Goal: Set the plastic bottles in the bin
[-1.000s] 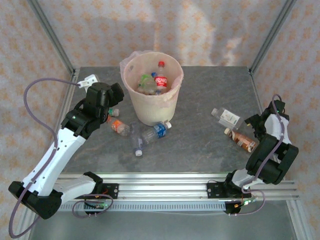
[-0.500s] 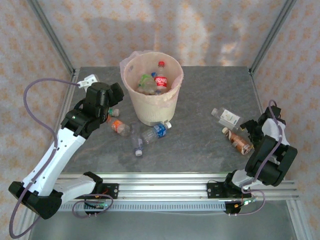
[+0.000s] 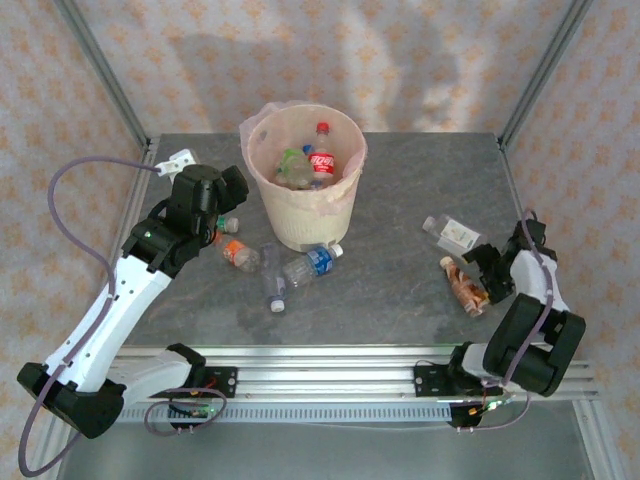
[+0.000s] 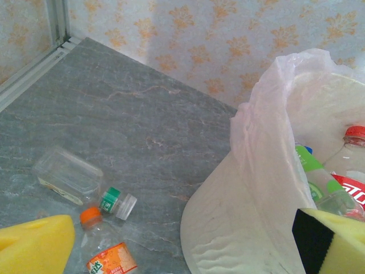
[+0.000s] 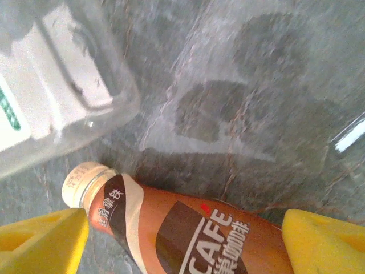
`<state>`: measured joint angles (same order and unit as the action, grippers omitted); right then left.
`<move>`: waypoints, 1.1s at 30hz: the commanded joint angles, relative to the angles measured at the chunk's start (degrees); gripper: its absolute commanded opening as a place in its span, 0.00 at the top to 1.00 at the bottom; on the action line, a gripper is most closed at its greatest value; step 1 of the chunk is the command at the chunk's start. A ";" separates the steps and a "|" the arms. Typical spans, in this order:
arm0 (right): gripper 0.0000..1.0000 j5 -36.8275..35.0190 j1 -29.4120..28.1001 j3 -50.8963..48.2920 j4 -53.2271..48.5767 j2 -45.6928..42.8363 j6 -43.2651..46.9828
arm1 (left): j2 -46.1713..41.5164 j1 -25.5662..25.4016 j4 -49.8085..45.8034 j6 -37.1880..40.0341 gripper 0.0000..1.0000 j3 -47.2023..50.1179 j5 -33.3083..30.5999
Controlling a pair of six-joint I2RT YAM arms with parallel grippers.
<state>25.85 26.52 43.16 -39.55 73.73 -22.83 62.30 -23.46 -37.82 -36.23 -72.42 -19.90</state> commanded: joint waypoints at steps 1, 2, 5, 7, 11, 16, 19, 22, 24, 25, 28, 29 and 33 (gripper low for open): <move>0.12 1.84 -1.50 -1.68 0.79 -2.54 -2.69 | -0.37 0.66 1.56 -0.95 0.00 1.06 -0.08; 0.12 2.34 -1.72 -2.12 0.96 -2.98 -3.04 | -0.27 0.67 1.60 -0.95 0.00 1.03 -0.07; 0.12 3.38 -2.34 -3.43 1.04 -4.54 -3.65 | -0.01 0.70 1.60 -0.87 0.00 0.97 0.02; 0.12 4.29 -2.70 -4.25 0.82 -5.52 -3.71 | 0.07 0.70 1.65 -0.87 0.00 0.94 -0.01; 0.10 4.08 -4.99 -4.51 -1.09 -7.69 -3.11 | 0.25 0.70 1.87 -0.86 0.00 0.95 0.02; 0.02 1.08 -11.25 -3.24 -4.85 -10.63 -1.89 | 0.44 0.79 1.76 -0.91 0.00 0.74 0.13; 0.01 -1.13 -14.88 -2.44 -7.22 -11.98 -1.63 | 0.44 0.79 1.59 -0.91 0.00 0.66 0.05; 0.01 -3.38 -18.23 -1.94 -9.49 -12.39 -1.82 | 0.19 0.79 1.47 -0.95 0.00 0.70 -0.08; 0.01 -4.13 -20.62 -1.76 -10.63 -12.14 -2.20 | 0.06 0.79 1.49 -0.95 0.00 0.67 -0.16; 0.01 -4.49 -21.92 -1.76 -11.03 -12.12 -2.50 | 0.08 0.79 1.43 -1.02 0.00 0.64 -0.14; 0.01 -6.16 -27.00 -1.93 -11.86 -12.05 -3.91 | -0.04 0.88 1.35 -1.13 0.00 0.74 -0.10; 0.01 -6.43 -28.43 -2.17 -11.67 -12.00 -4.43 | 0.01 0.88 1.43 -1.26 0.00 0.82 -0.07; 0.00 -6.95 -32.87 -3.25 -9.30 -9.70 -6.55 | 0.21 0.88 1.66 -1.70 0.00 1.11 0.22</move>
<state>21.65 -4.25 39.75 -48.60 62.63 -27.03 62.33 -23.09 -37.54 -36.67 -71.81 -19.68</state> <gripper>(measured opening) 0.995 0.999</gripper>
